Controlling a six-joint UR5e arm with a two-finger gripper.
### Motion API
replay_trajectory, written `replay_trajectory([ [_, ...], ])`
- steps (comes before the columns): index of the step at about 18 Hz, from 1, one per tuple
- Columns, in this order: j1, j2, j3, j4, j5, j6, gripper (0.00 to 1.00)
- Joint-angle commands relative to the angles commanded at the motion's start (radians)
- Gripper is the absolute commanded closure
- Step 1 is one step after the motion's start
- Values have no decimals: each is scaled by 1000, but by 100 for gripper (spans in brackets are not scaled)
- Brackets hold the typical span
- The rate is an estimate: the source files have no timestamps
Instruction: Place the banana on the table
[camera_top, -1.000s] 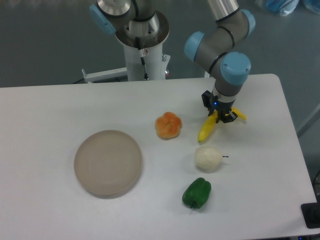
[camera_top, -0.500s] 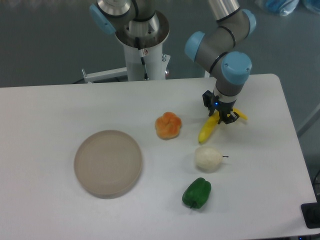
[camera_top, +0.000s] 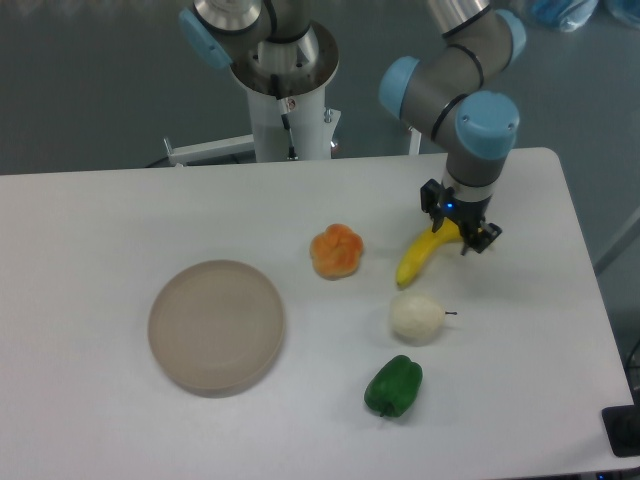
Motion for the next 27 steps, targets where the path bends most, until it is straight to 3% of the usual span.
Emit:
replay_trajectory([
  [9, -43, -32, 118, 2, -12, -202, 0],
  [17, -121, -133, 285, 14, 2, -279, 0],
  [27, -132, -133, 292, 20, 29, -213, 0],
])
